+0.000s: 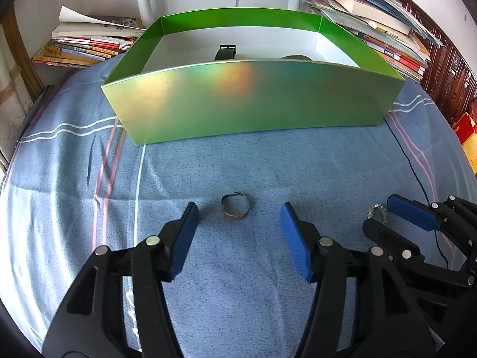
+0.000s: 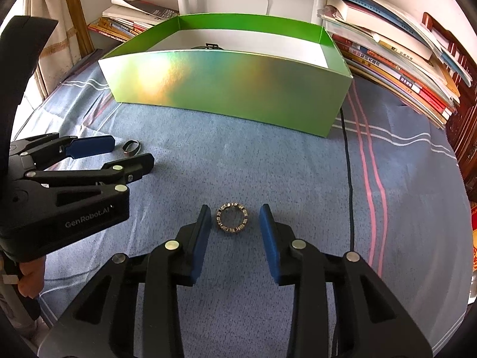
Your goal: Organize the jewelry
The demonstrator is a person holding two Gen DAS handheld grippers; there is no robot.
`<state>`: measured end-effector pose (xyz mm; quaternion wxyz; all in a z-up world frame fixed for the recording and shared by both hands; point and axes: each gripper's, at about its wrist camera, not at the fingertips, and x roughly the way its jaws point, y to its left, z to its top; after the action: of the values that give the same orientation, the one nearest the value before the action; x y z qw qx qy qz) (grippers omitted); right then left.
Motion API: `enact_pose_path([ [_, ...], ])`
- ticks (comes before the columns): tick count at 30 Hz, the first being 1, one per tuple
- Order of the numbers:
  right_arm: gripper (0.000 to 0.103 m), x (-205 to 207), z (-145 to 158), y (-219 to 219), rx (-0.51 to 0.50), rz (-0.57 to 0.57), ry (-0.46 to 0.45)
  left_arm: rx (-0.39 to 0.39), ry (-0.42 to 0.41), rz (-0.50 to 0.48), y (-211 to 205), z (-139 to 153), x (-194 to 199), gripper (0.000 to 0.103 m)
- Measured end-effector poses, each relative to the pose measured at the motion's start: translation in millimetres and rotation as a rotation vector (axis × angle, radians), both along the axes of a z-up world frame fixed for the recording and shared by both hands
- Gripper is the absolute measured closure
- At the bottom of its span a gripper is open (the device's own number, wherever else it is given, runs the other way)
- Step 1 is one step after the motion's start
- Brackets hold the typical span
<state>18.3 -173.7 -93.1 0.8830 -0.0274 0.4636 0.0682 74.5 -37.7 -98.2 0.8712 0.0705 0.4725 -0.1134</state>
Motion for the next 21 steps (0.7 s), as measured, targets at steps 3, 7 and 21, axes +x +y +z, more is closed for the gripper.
enact_pose_path([
  [3, 0.062, -0.1, -0.7, 2.1, -0.001, 0.010, -0.002, 0.001, 0.000, 0.001, -0.4, -0.3, 0.0, 0.045],
  [7, 0.062, -0.1, -0.5, 1.7, -0.001, 0.006, -0.002, 0.000, 0.000, 0.001, 0.1, -0.4, -0.1, 0.045],
  [21, 0.082, -2.9, 0.4, 7.2, 0.002, 0.045, -0.007, 0.002, -0.026, 0.019, -6.5, 2.8, -6.7, 0.085],
])
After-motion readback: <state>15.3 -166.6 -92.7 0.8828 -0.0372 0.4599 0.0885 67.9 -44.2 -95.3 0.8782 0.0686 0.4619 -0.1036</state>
